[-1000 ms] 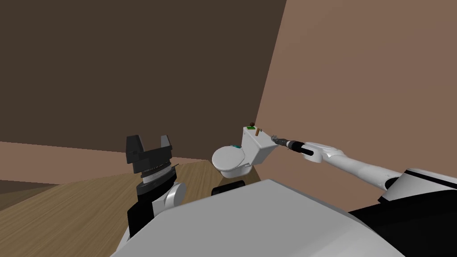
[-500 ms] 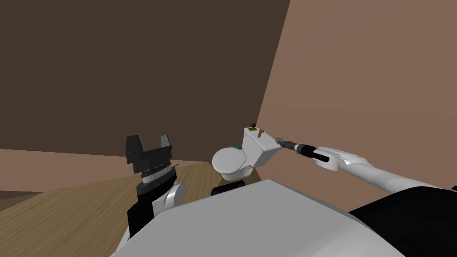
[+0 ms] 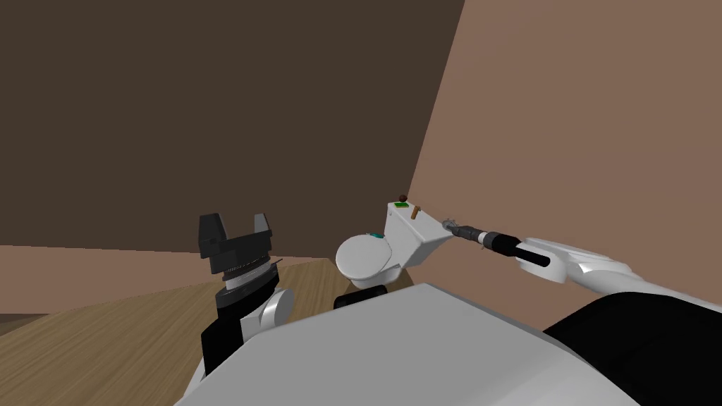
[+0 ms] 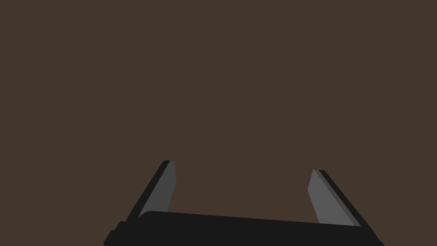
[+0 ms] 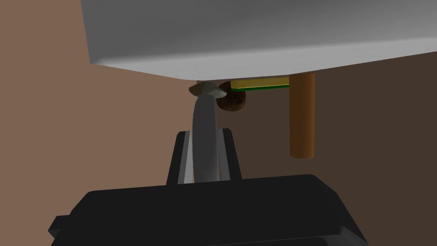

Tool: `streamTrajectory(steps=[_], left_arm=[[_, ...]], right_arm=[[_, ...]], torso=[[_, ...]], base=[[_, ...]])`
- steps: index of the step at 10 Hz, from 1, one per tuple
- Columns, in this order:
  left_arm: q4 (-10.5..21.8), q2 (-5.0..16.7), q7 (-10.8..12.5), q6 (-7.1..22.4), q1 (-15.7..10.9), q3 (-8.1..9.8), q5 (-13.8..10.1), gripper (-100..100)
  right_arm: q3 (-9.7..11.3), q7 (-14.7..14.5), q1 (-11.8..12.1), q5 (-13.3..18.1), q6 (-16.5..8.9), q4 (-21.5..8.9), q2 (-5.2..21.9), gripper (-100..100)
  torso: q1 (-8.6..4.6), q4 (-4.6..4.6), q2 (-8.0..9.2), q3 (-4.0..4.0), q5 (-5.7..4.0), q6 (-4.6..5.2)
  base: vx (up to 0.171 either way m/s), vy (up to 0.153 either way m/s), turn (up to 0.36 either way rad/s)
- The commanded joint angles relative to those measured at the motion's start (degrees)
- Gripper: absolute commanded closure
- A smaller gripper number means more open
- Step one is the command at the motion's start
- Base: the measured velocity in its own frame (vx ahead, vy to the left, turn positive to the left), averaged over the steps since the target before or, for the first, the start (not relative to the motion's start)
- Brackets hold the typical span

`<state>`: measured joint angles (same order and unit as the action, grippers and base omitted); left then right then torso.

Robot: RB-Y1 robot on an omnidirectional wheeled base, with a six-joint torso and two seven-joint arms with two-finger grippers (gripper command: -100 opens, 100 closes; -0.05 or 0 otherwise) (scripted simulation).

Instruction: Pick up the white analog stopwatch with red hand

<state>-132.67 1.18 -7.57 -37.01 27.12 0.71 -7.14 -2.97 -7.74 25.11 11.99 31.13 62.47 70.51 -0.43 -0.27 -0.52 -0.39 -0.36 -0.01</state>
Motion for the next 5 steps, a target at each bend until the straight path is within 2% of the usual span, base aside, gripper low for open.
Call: streamTrajectory(steps=[1, 2, 4, 5], left_arm=[[0.0, 0.0, 0.0, 0.0, 0.0, 0.0, 0.0, 0], [0.0, 0.0, 0.0, 0.0, 0.0, 0.0, 0.0, 0], [0.0, 0.0, 0.0, 0.0, 0.0, 0.0, 0.0, 0], [0.0, 0.0, 0.0, 0.0, 0.0, 0.0, 0.0, 0]], right_arm=[[-2.9, -1.6, 2.9, -0.5, 2.8, 0.0, -0.1, 100], [-4.0, -1.6, 4.8, -0.5, 2.8, 0.0, -0.1, 100], [-3.5, -1.4, 4.0, -0.5, 3.1, -0.6, 0.0, 100], [-3.6, -1.5, 4.1, -0.5, 3.1, -0.5, 0.0, 0]], torso=[[0.0, 0.0, 0.0, 0.0, 0.0, 0.0], [0.08, -0.04, -0.07, -0.05, 0.07, -0.05], [0.04, -0.04, 0.03, -0.02, 0.07, -0.07], [-0.01, -0.02, 0.12, 0.04, 0.06, -0.07]], base=[[0.091, 0.044, -0.099], [0.082, 0.041, 0.039], [0.014, 0.007, -0.001], [0.0, 0.0, 0.0]])
